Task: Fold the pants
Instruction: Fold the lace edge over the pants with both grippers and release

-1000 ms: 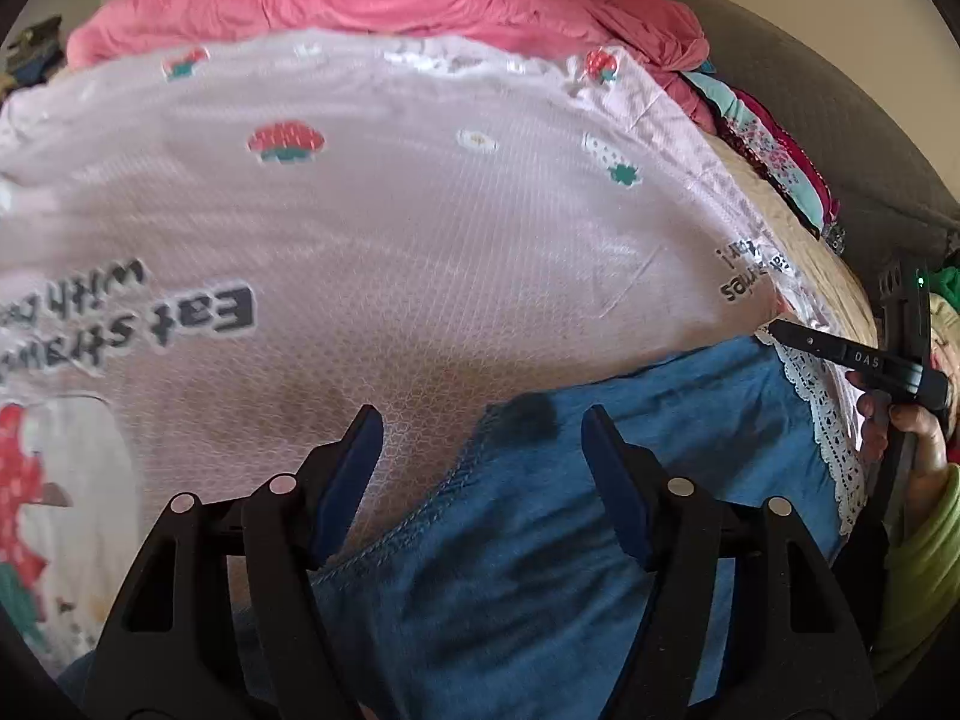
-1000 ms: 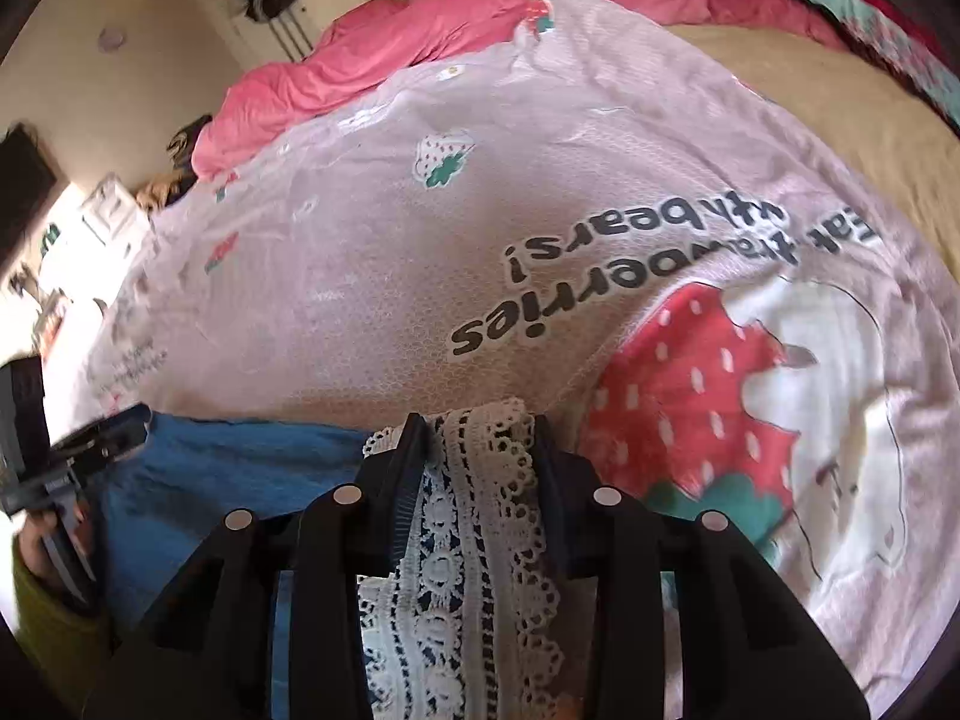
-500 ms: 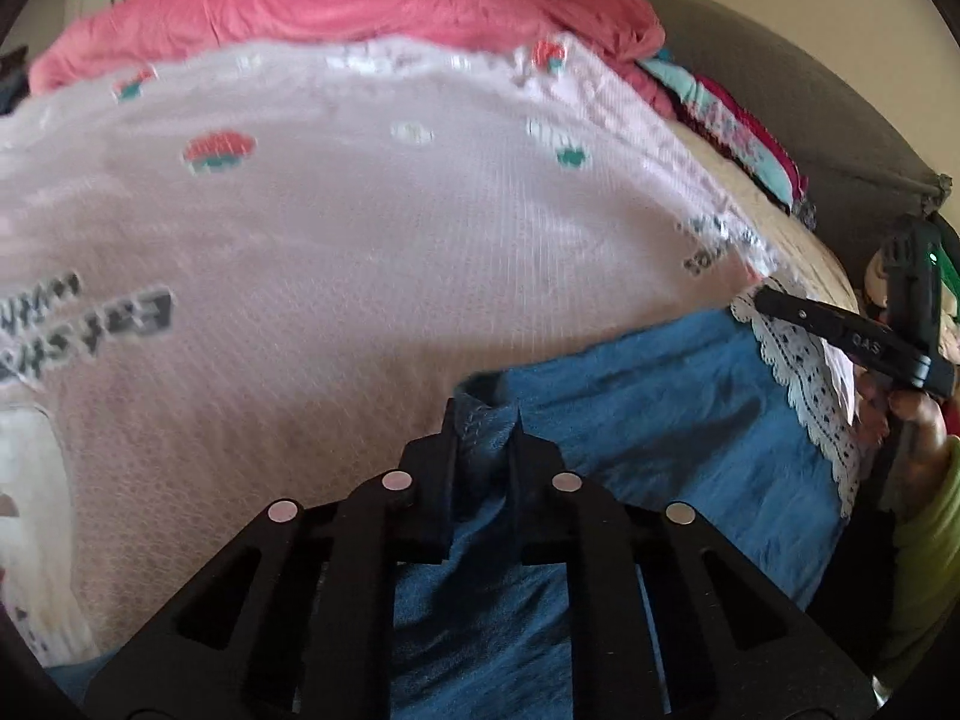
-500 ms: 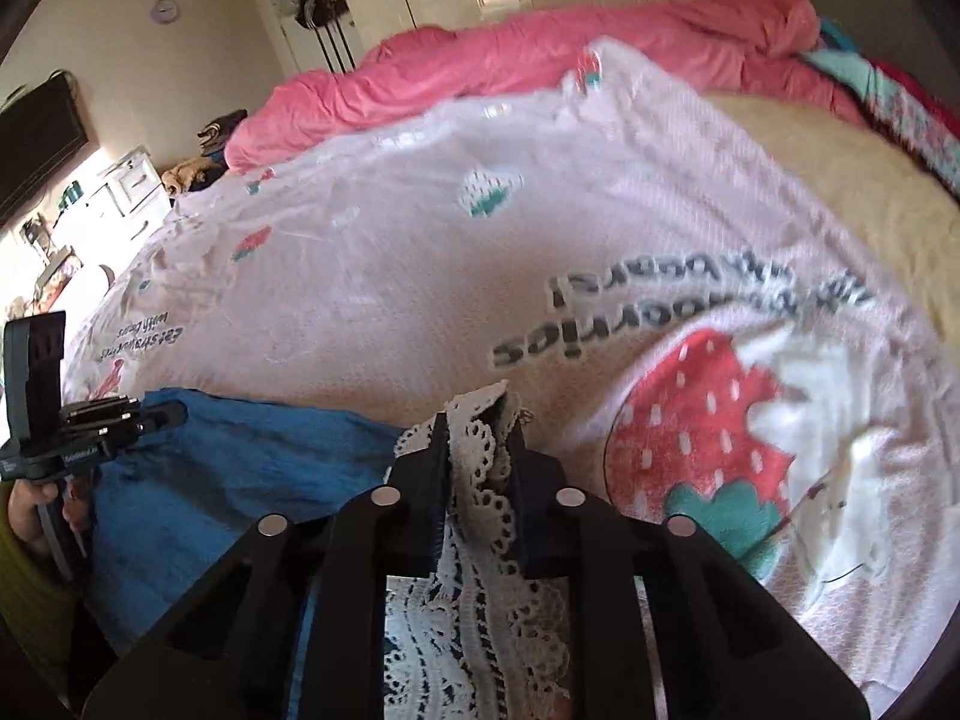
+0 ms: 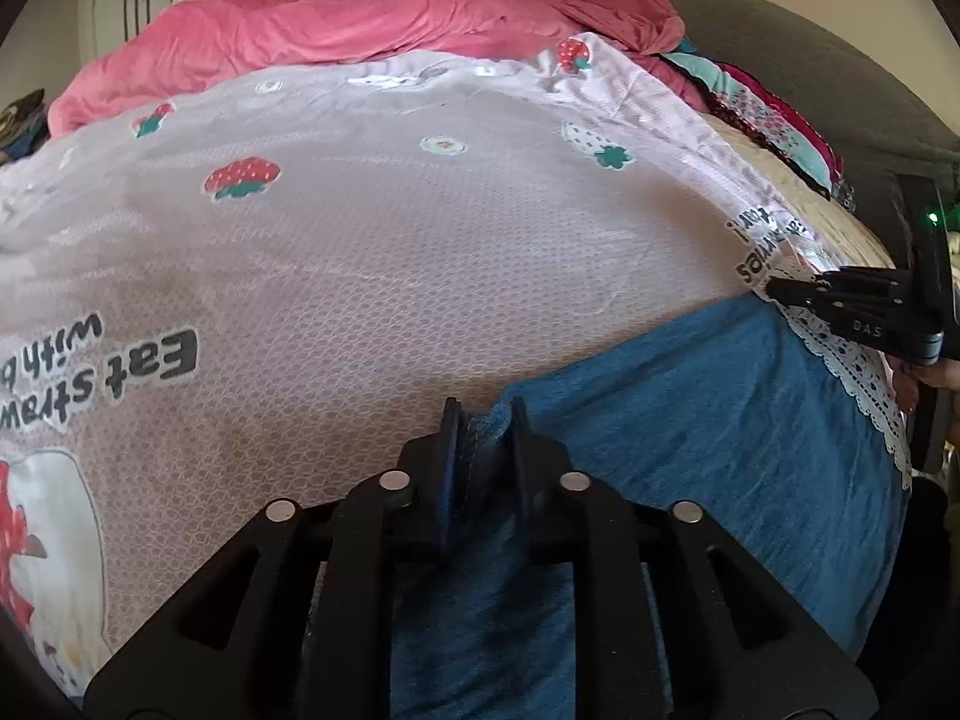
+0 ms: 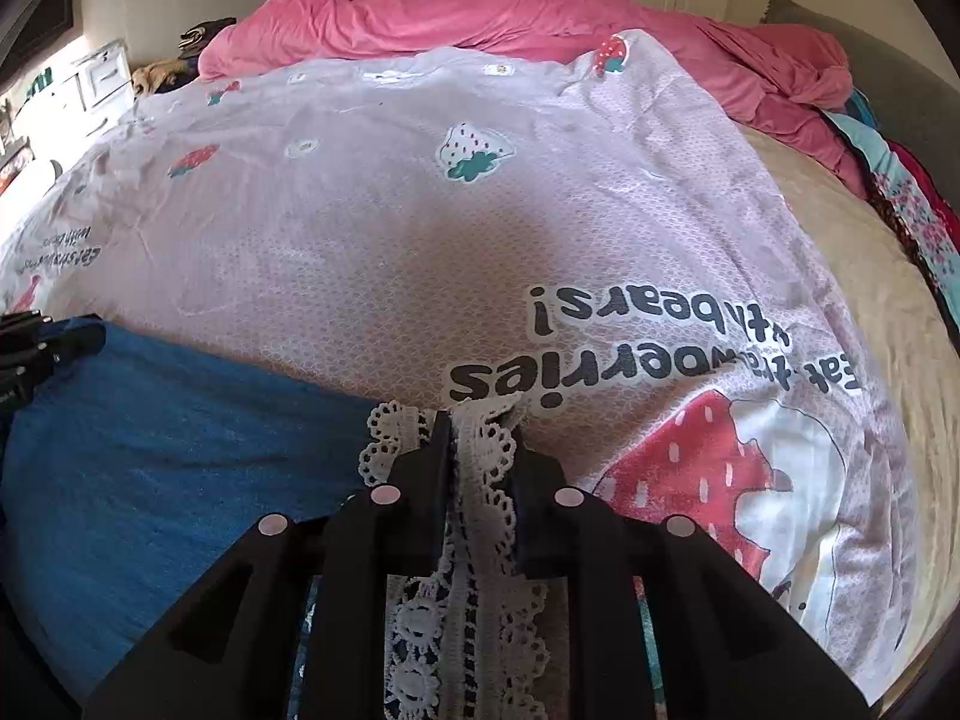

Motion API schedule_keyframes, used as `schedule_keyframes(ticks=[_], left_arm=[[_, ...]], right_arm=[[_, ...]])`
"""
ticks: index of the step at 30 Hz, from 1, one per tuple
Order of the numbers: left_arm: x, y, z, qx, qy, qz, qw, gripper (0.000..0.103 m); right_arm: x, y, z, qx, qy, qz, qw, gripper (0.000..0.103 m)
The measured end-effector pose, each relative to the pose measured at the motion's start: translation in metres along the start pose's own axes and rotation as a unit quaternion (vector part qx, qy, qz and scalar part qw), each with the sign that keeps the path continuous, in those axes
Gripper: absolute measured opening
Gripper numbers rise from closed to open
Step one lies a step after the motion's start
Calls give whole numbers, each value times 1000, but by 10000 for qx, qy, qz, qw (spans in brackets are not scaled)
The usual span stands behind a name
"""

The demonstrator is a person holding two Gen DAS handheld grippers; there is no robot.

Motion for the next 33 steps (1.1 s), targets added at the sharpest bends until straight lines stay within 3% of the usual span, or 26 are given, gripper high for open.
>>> schedule_keyframes(ticks=[3, 5, 9, 13, 18, 21, 24, 26, 28, 33], left_arm=[[0, -7, -1, -177, -7, 98, 9998, 15], [-5, -10, -1, -264, 69, 132, 9995, 27], [-27, -19, 1, -517, 305, 214, 9980, 32], [-62, -24, 8, -681, 535, 168, 9961, 39], [-106, -19, 23, -652, 851, 115, 9942, 47], [-126, -16, 50, -652, 929, -43, 9935, 51], [-135, -17, 72, -750, 780, -115, 9941, 51], [-140, -18, 81, -744, 731, -161, 9944, 53], [-143, -16, 88, -614, 708, -410, 9948, 58], [-142, -15, 94, -421, 636, -859, 9934, 62]], right_arm=[[-3, 7, 3, 177, 102, 27, 9998, 31], [-16, 18, 7, 516, 286, 48, 9982, 45], [-69, 41, 26, 1401, 876, 10, 9862, 48], [-109, 37, 54, 1768, 1161, -299, 9769, 48], [-131, -8, 85, 1049, 820, -302, 9906, 48], [-136, -42, 88, 453, 628, -315, 9965, 48], [-137, -75, 83, -59, 622, -538, 9966, 50], [-136, -92, 80, -307, 567, -545, 9964, 56], [-135, -108, 77, -539, 521, -573, 9955, 61], [-130, -117, 77, -698, 347, -529, 9956, 61]])
Point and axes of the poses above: each gripper's, at about its wrist camera, not at the fingertips, and x roughly the way its jaws point, y to its right, z to its underside, the point moved 2 cm from there along x, roughly the way its jaws point, and after that the axes turned 10 degrees about -x, right-handed, at the moved point
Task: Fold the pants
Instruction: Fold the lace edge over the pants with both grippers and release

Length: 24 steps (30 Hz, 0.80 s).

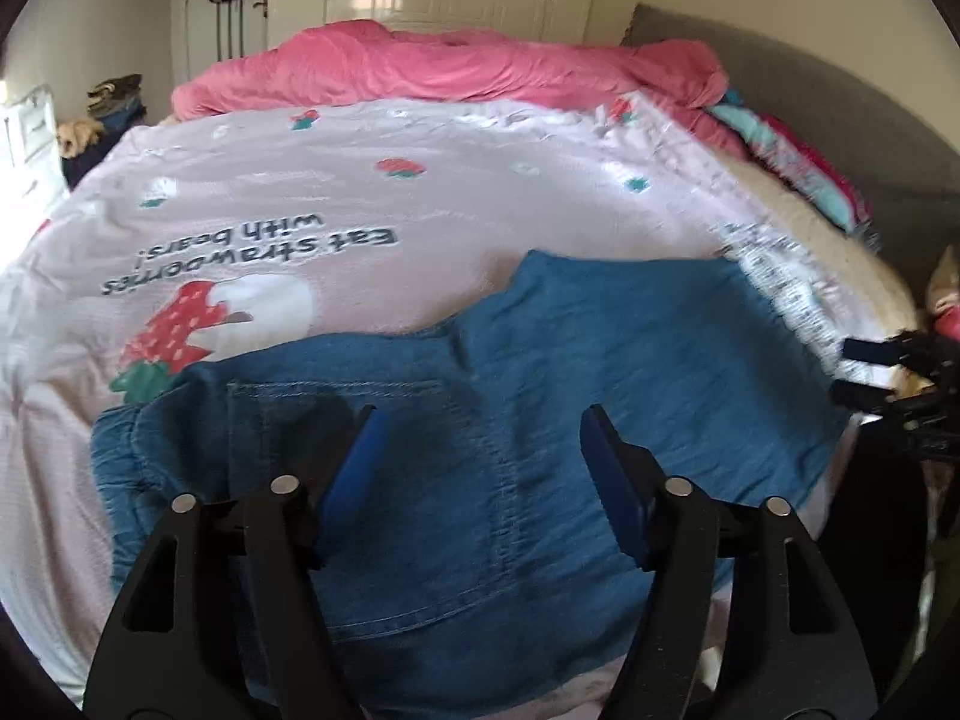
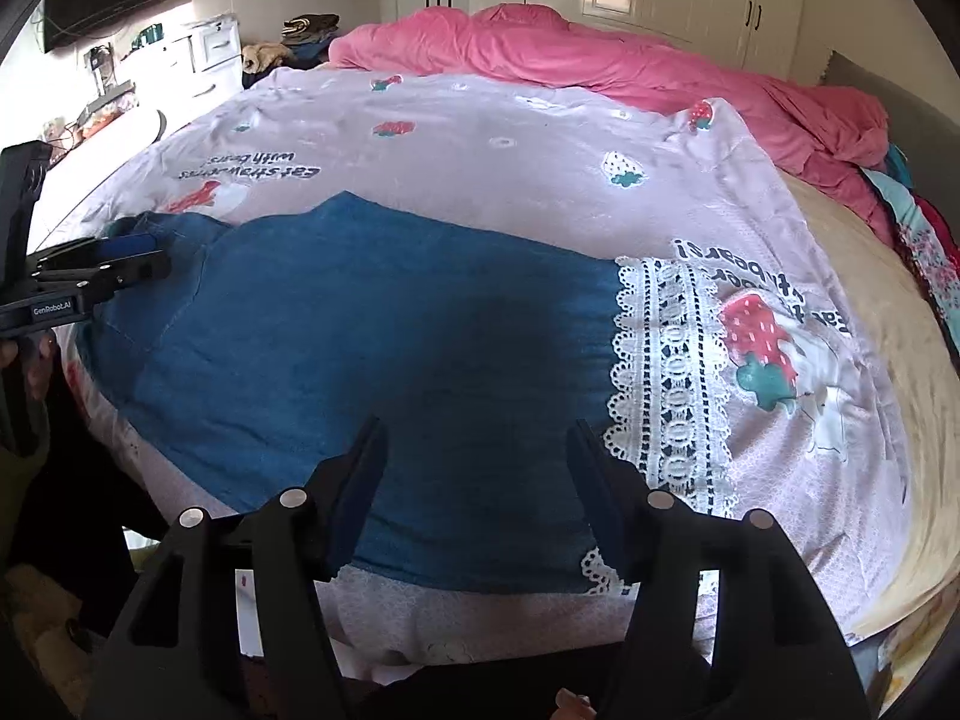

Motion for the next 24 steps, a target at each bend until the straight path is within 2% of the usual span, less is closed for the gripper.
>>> schedule_keyframes(ticks=[2, 4, 5, 7, 11, 20, 24], left_arm=[[7, -5, 0, 66, -82, -283, 9995, 70], [16, -17, 5, 35, -206, -647, 9977, 70], [19, -23, 7, -26, -253, -713, 9971, 70], [25, -35, 13, -204, -379, -587, 9973, 70], [24, -47, 13, -393, -431, -337, 9977, 69], [26, -44, 15, -318, -333, -317, 9984, 70], [28, -35, 20, -64, -207, -518, 9984, 74]], right_arm=[[1, 6, 4, 100, -101, 23, 9999, 61], [7, 14, 14, 238, -364, 25, 9990, 61], [12, 20, 21, 311, -619, 155, 9975, 61], [21, 31, 36, 424, -963, 293, 9940, 61], [18, 50, 52, 1028, -767, -163, 9916, 61], [18, 51, 55, 1055, -669, -189, 9920, 61], [17, 53, 57, 1129, -579, -221, 9917, 61]])
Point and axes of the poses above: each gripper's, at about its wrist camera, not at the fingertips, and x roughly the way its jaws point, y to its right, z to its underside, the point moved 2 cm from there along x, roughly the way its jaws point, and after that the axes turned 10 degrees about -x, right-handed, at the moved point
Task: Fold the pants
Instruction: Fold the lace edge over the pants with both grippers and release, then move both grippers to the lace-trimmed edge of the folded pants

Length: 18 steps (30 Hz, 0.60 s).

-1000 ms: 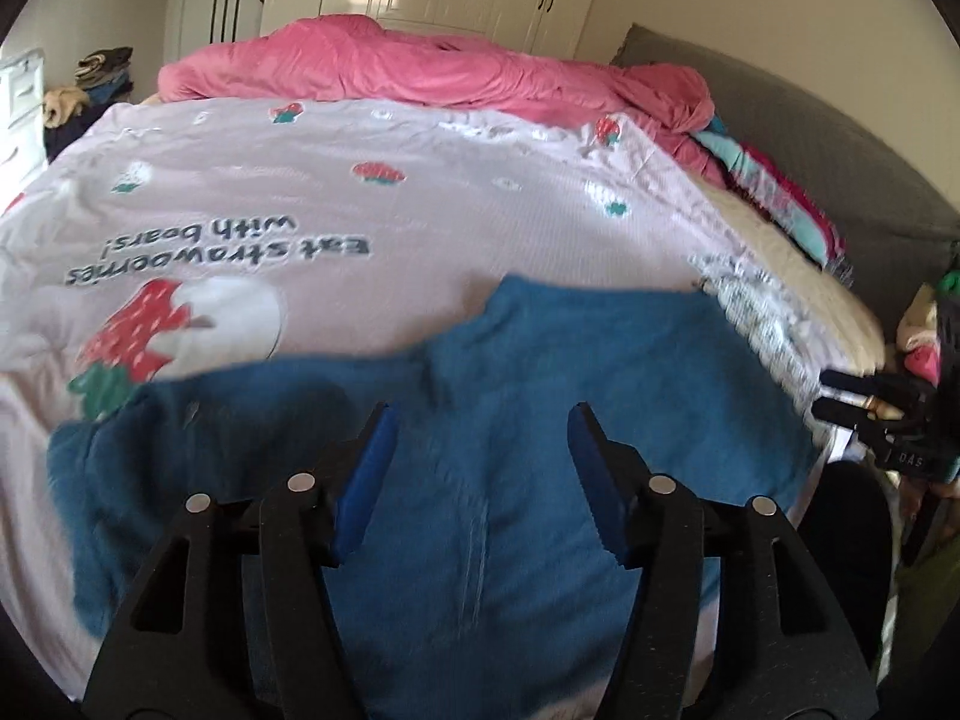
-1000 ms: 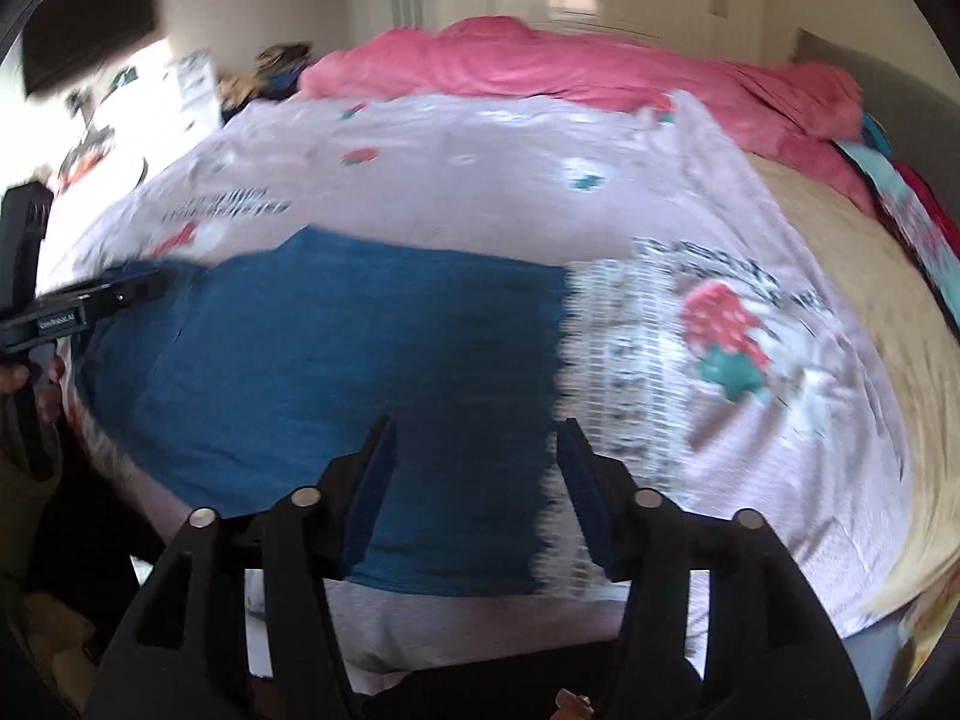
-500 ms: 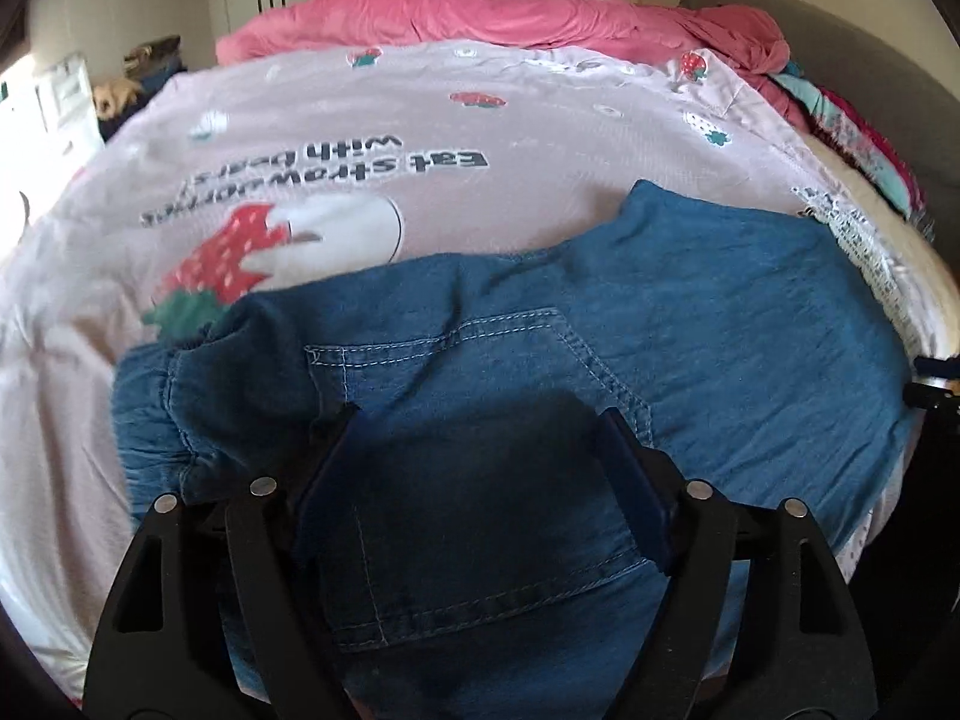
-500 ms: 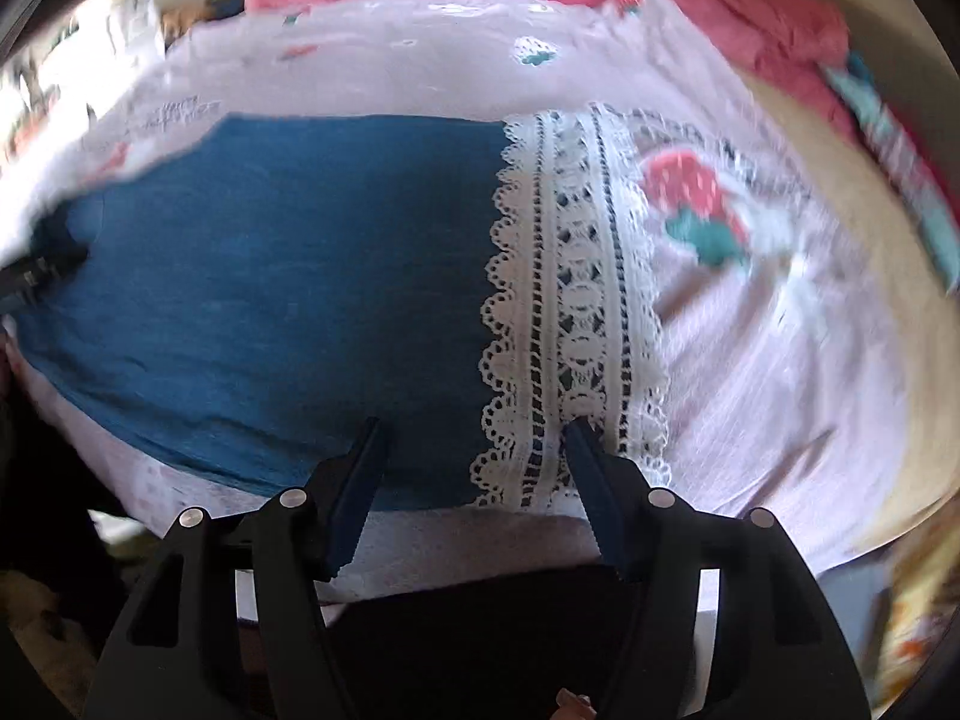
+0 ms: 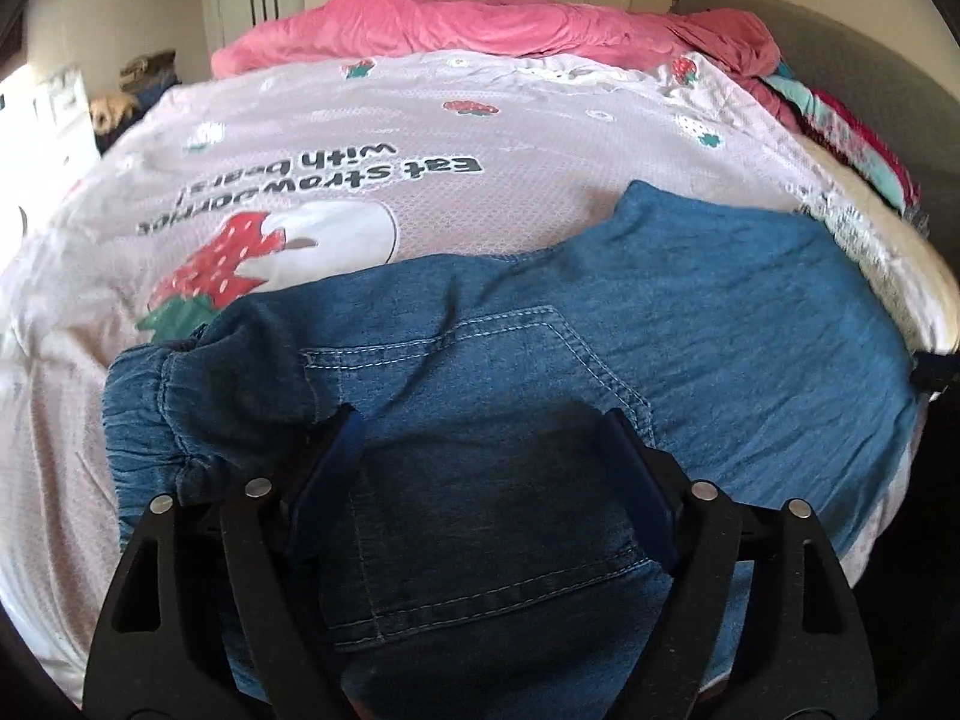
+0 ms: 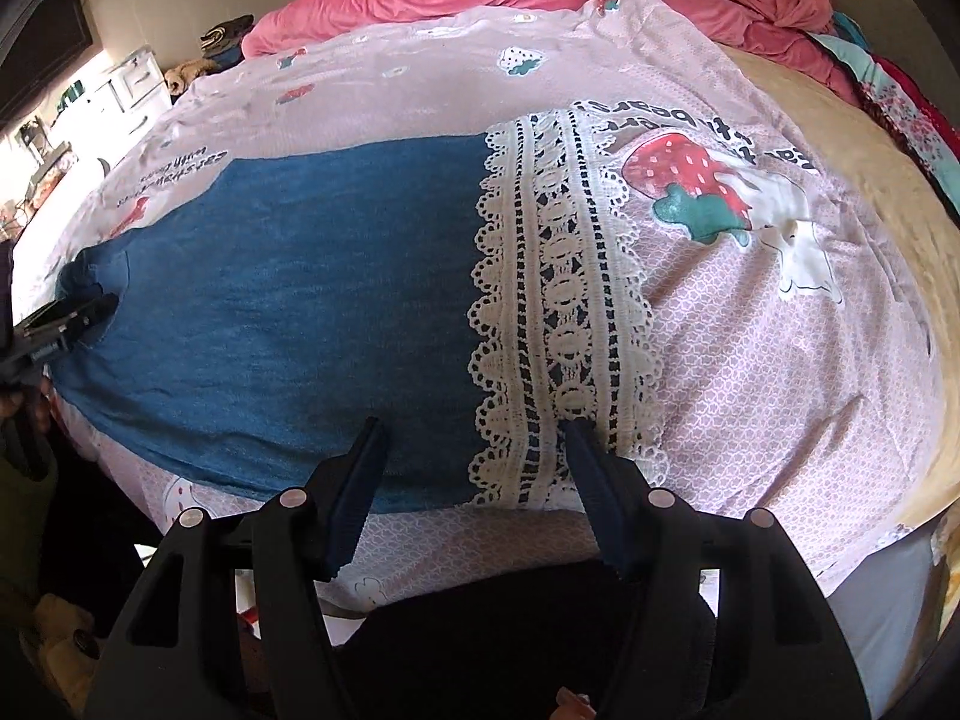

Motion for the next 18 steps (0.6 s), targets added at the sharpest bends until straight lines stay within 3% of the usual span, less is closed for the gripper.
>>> schedule_keyframes(ticks=[12, 16, 18], left_arm=[[0, 2, 1, 136, 54, -94, 9998, 75], [-21, 4, -1, -122, 79, 376, 9992, 79], [-34, 8, -2, -206, 136, 657, 9975, 79]], right_arm=[[-1, -5, 0, -56, 54, 97, 9999, 61], [-13, 3, 4, 182, 484, -103, 9986, 61], [-23, 9, 7, 384, 762, -238, 9961, 73]])
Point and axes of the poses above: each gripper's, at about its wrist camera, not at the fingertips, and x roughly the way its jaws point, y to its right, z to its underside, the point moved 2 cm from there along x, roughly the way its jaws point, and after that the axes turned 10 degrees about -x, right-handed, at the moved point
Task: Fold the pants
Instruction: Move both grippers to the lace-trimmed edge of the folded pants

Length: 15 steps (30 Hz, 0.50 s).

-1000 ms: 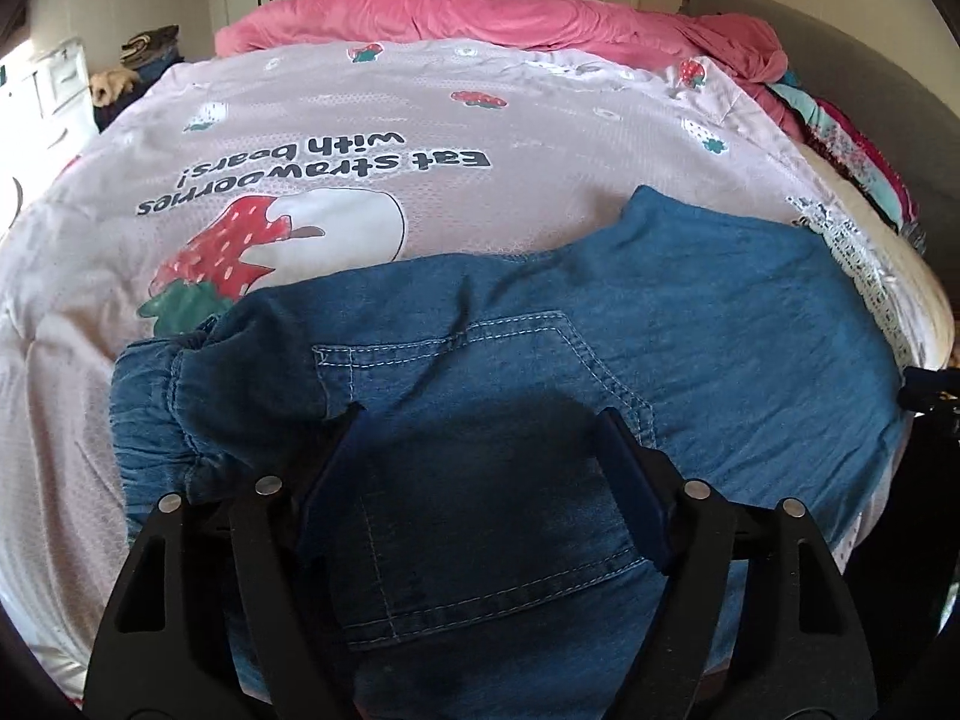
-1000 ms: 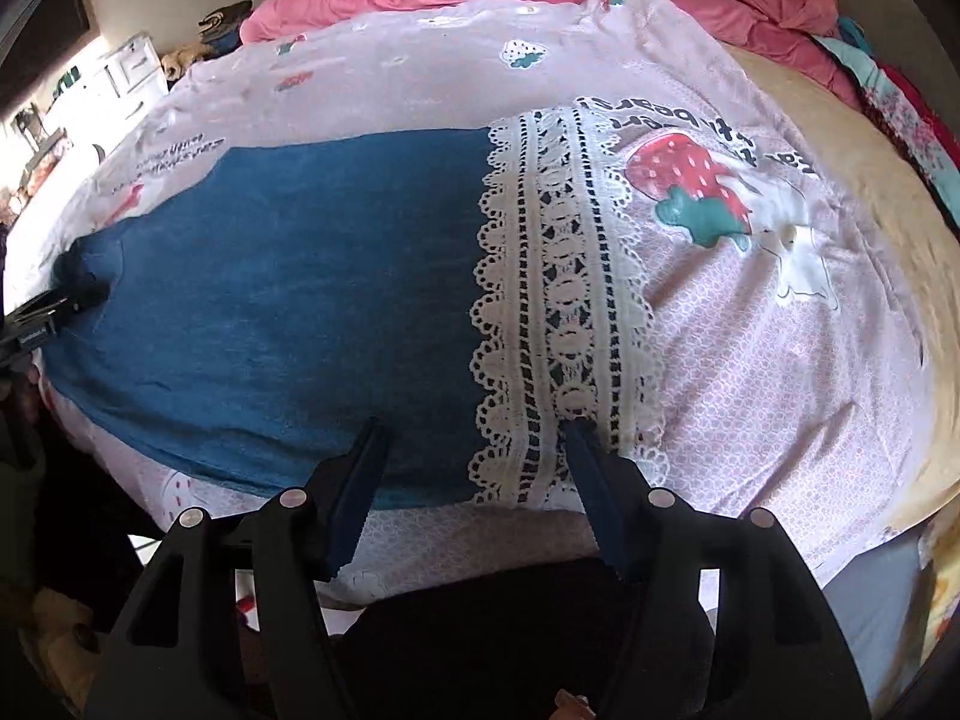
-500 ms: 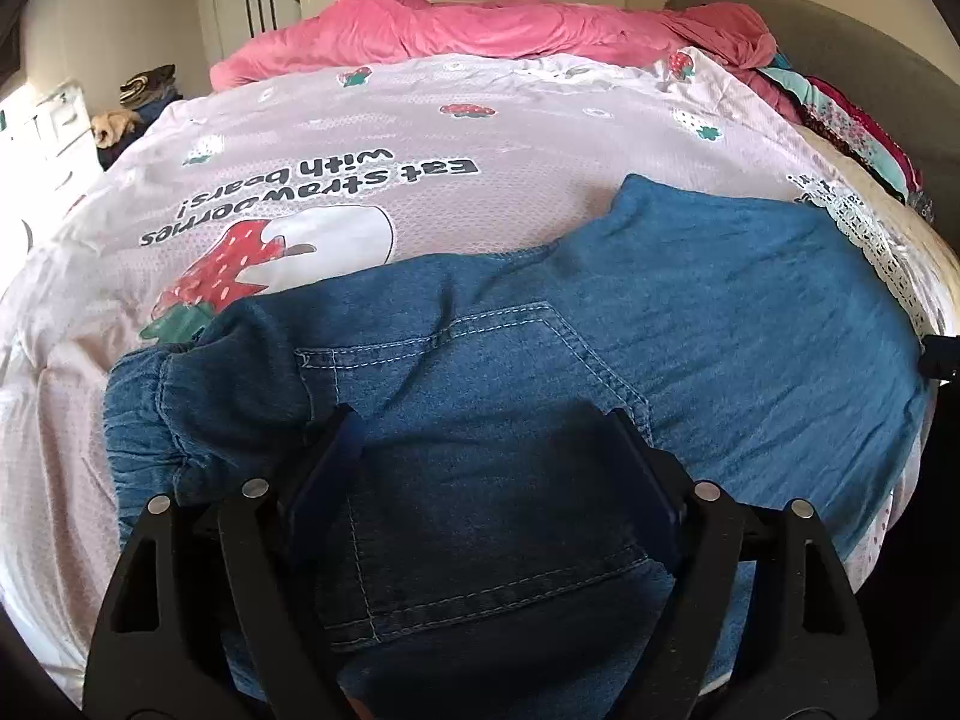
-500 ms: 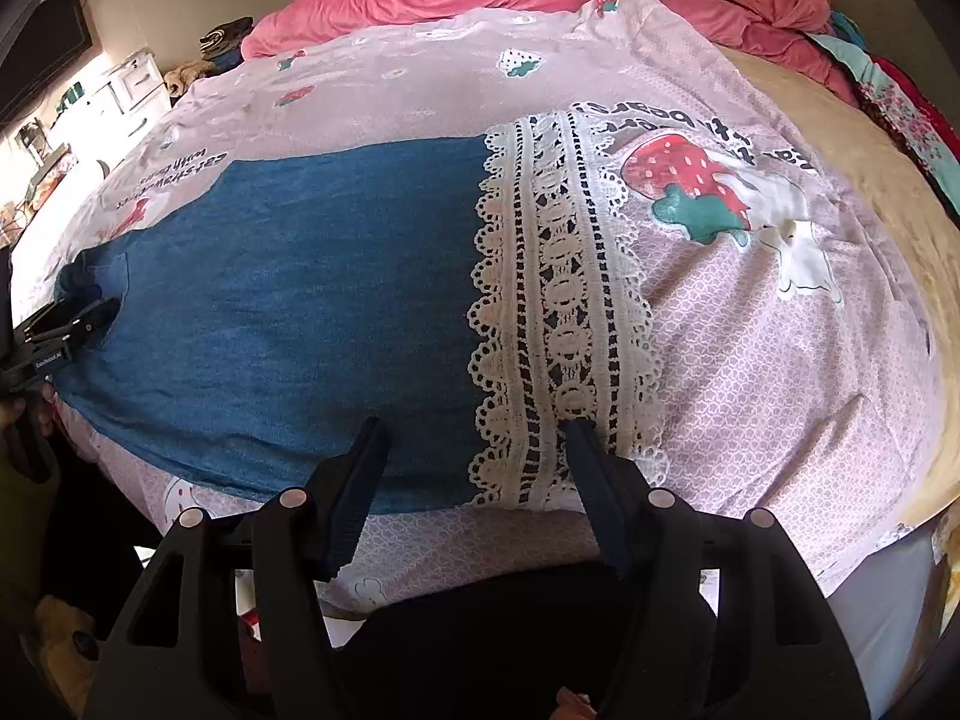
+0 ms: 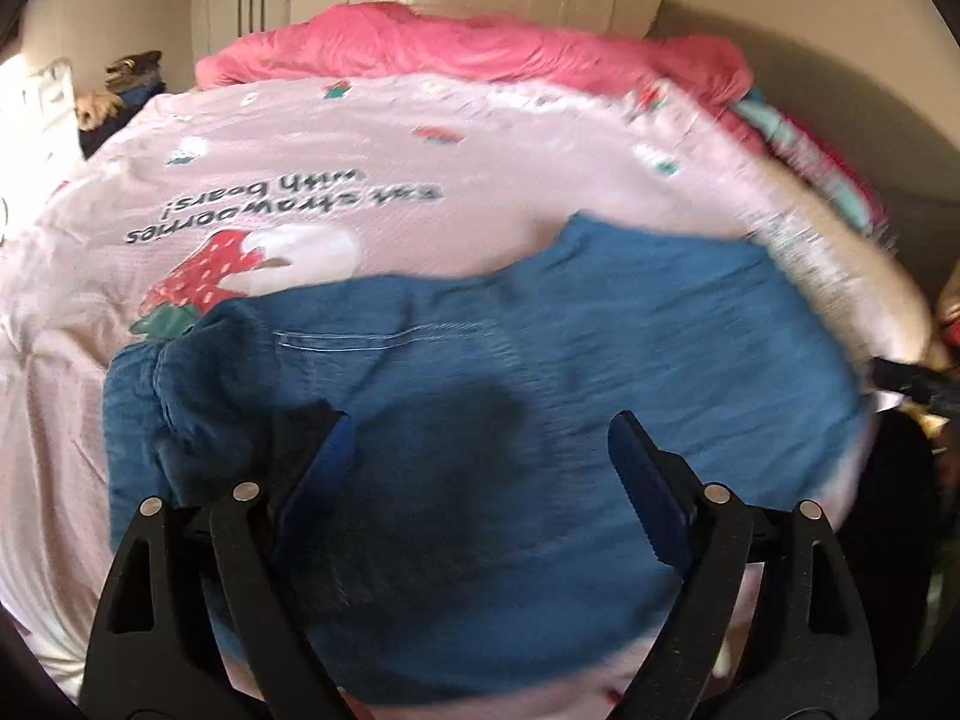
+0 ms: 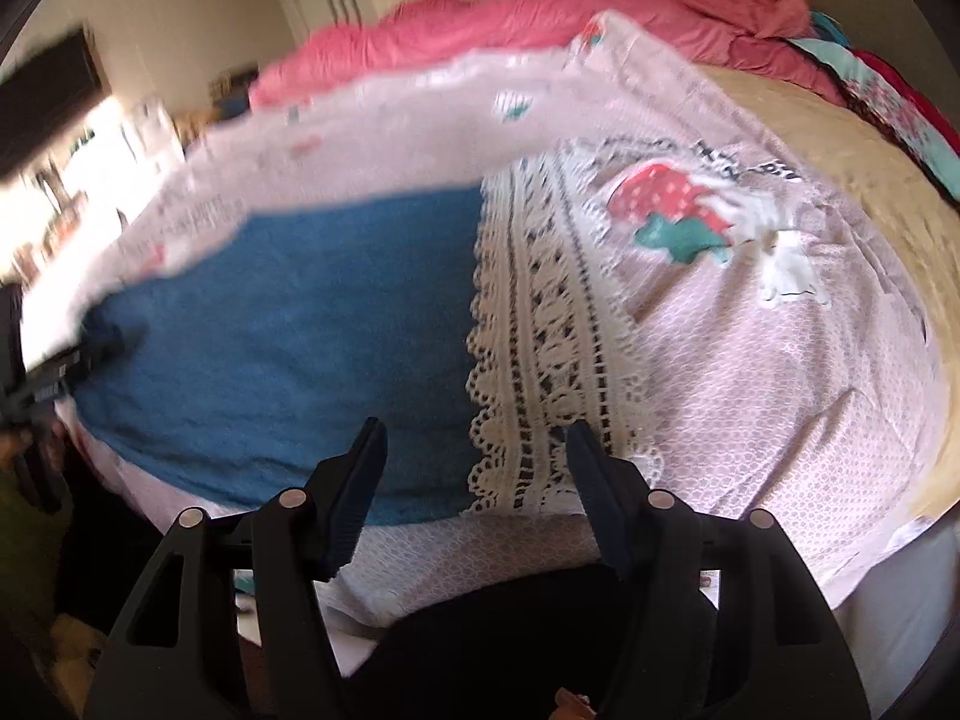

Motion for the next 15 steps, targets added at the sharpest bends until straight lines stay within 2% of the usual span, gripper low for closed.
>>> schedule_keyframes(ticks=[1, 4, 6, 15], left_arm=[[-8, 7, 0, 57, 40, 75, 9999, 79], [-14, 27, 3, 291, 52, 164, 9994, 82], [-10, 43, 8, 441, -54, 256, 9987, 84], [22, 87, 40, 1067, -648, 375, 9915, 86]], right_arm=[[-6, 5, 1, 149, 153, -40, 9998, 75], [-10, 10, 1, 350, 255, 41, 9991, 77], [-12, 13, 0, 409, 265, 185, 9986, 82], [-17, 32, 6, 1019, 378, 337, 9935, 83]])
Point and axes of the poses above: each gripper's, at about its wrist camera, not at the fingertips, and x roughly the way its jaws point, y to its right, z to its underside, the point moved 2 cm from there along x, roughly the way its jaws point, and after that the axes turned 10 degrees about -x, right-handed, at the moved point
